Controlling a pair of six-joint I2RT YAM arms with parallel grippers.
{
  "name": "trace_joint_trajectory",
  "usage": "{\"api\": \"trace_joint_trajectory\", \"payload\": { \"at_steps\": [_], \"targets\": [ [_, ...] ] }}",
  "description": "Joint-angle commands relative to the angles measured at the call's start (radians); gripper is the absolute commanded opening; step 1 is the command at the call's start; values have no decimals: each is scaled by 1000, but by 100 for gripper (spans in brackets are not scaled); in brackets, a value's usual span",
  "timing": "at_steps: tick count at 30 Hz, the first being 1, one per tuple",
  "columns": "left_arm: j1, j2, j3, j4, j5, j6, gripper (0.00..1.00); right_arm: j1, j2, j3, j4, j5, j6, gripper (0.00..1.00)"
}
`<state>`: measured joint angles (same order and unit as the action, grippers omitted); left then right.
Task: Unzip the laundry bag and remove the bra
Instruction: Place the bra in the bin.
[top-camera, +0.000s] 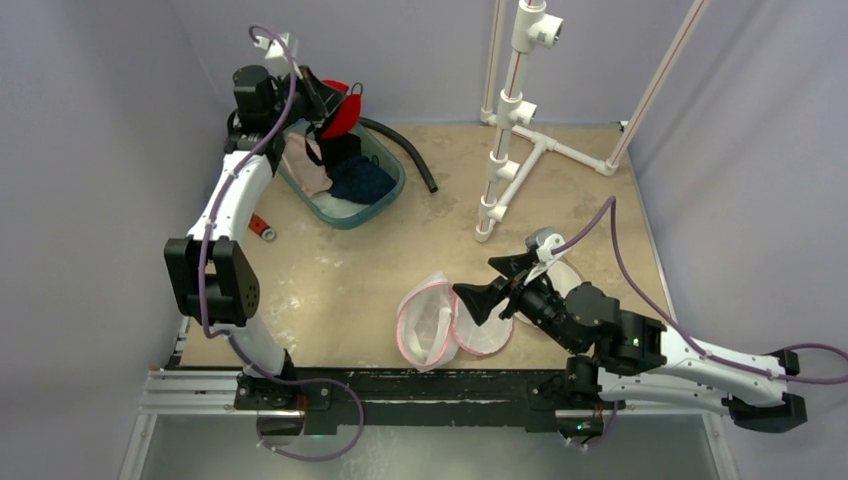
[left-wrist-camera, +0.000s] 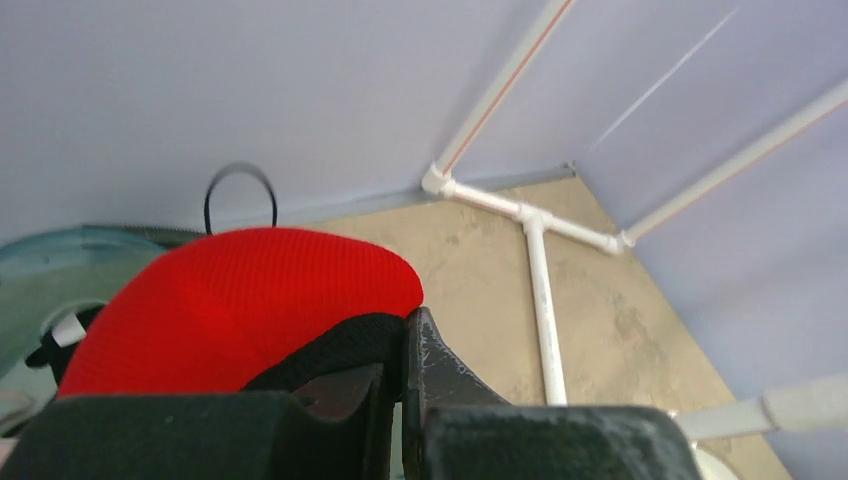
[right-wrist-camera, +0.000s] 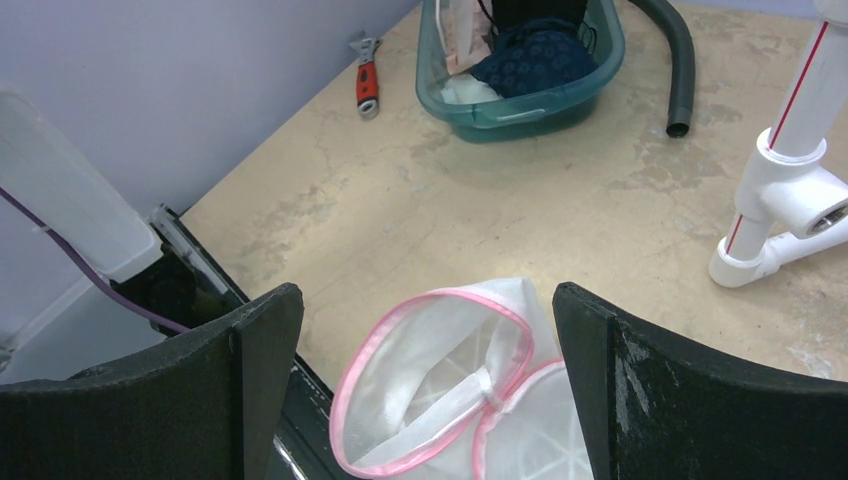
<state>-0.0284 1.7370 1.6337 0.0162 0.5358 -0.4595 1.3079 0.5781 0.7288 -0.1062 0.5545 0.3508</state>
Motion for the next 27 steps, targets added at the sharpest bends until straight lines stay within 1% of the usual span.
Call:
{"api": "trace_joint_trajectory", "payload": {
  "at_steps": [1,3,4,6,7,8,9,12,17,21,24,26,27],
  "targets": [
    [9,63,-149,16,80,25,0,2,-1,3,57,4,-7,98],
    [13,83,-237,32,88,-35,0,2,-4,5,56,6,-9,98],
    [18,93,-261,32,93,-52,0,2,-4,6,54,6,-8,98],
    [28,104,-288,2,59,-62,0,1,-3,8,51,6,-8,98],
    [28,105,-298,-11,42,-60,1,1,-2,8,50,4,-6,98],
    [54,104,-306,-14,28,-57,5,1,0,10,50,4,-5,98],
    [64,101,-317,-46,27,-54,9,2,2,10,50,4,-5,98],
    [69,78,-347,-62,25,-39,22,1,7,5,61,7,-8,98],
    [68,39,-410,-57,11,-38,52,1,25,5,84,2,-17,98],
    [68,-17,-440,-38,-16,-66,68,2,37,6,88,0,-18,98],
    [68,-57,-449,-31,-65,-105,77,1,39,4,92,-1,-19,98],
    [69,-74,-448,-31,-107,-133,85,1,39,3,97,-3,-20,98],
    [69,-81,-449,-31,-127,-149,86,2,40,2,97,-3,-20,98]
  ]
}}
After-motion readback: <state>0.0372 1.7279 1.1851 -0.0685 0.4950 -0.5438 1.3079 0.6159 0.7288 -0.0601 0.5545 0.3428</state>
